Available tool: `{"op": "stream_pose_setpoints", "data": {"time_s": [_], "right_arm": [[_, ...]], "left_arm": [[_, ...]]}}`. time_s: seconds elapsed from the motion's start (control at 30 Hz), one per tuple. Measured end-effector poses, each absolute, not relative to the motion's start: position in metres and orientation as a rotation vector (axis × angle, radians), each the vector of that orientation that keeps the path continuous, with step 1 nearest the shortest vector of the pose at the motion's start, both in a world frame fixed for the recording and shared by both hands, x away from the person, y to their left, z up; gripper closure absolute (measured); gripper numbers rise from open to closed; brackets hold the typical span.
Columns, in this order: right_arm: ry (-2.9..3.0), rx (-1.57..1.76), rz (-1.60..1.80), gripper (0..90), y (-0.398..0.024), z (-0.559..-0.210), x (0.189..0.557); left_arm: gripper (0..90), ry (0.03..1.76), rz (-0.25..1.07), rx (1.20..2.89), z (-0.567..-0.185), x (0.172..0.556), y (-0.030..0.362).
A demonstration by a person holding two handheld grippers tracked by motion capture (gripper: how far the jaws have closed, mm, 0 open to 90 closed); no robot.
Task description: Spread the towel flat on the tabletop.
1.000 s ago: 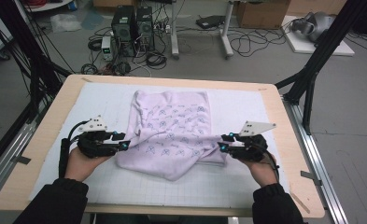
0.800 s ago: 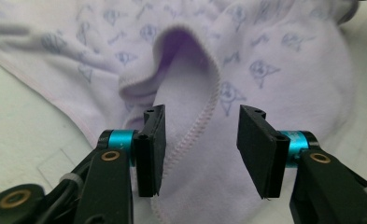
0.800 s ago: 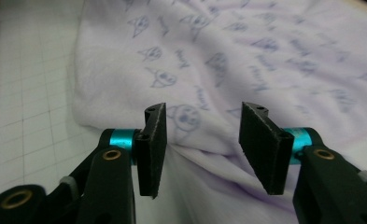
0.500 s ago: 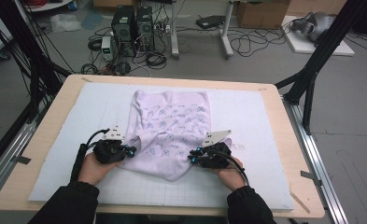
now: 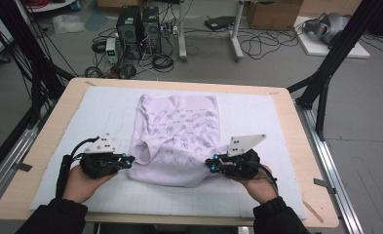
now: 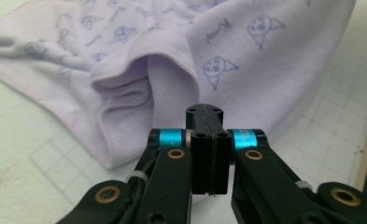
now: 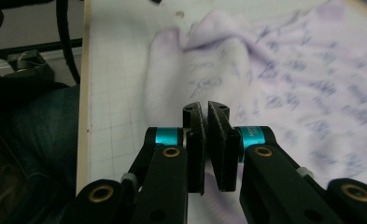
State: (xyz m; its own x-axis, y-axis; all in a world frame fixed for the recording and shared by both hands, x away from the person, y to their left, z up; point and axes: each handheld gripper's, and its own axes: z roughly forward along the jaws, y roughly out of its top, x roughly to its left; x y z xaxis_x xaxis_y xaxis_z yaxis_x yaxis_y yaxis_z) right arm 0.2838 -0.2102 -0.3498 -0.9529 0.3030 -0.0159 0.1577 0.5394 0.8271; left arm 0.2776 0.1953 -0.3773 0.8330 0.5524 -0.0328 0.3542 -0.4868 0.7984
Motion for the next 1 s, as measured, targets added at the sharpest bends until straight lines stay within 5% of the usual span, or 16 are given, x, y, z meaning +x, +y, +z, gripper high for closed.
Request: {"op": "stream_pose_setpoints", "data": {"time_s": [0.13, 0.2, 0.33, 0.43, 0.57, 0.63, 1.0], "right_arm": [[2.584, 0.429, 1.395, 75.5, -0.216, -0.339, 0.289], [2.611, 0.47, 1.349, 62.0, -0.213, -0.354, 0.296], [2.688, 0.538, 1.271, 54.0, -0.207, -0.398, 0.308], [2.73, 0.565, 1.247, 54.3, -0.205, -0.42, 0.31], [2.753, 0.548, 1.193, 71.1, -0.203, -0.428, 0.309], [2.742, 0.535, 1.202, 78.3, -0.204, -0.426, 0.308], [2.687, 0.415, 1.377, 81.6, -0.22, -0.377, 0.269]], "left_arm": [[68.2, 0.606, 0.252, 2.124, -0.387, 0.284, 0.177], [59.1, 0.602, 0.236, 2.142, -0.395, 0.291, 0.165], [50.7, 0.607, 0.22, 2.196, -0.413, 0.306, 0.144], [53.2, 0.643, 0.251, 2.268, -0.427, 0.315, 0.135], [82.8, 0.66, 0.276, 2.274, -0.428, 0.316, 0.137], [84.5, 0.675, 0.274, 2.256, -0.424, 0.312, 0.142], [85.6, 0.661, 0.269, 2.158, -0.385, 0.251, 0.191]]}}
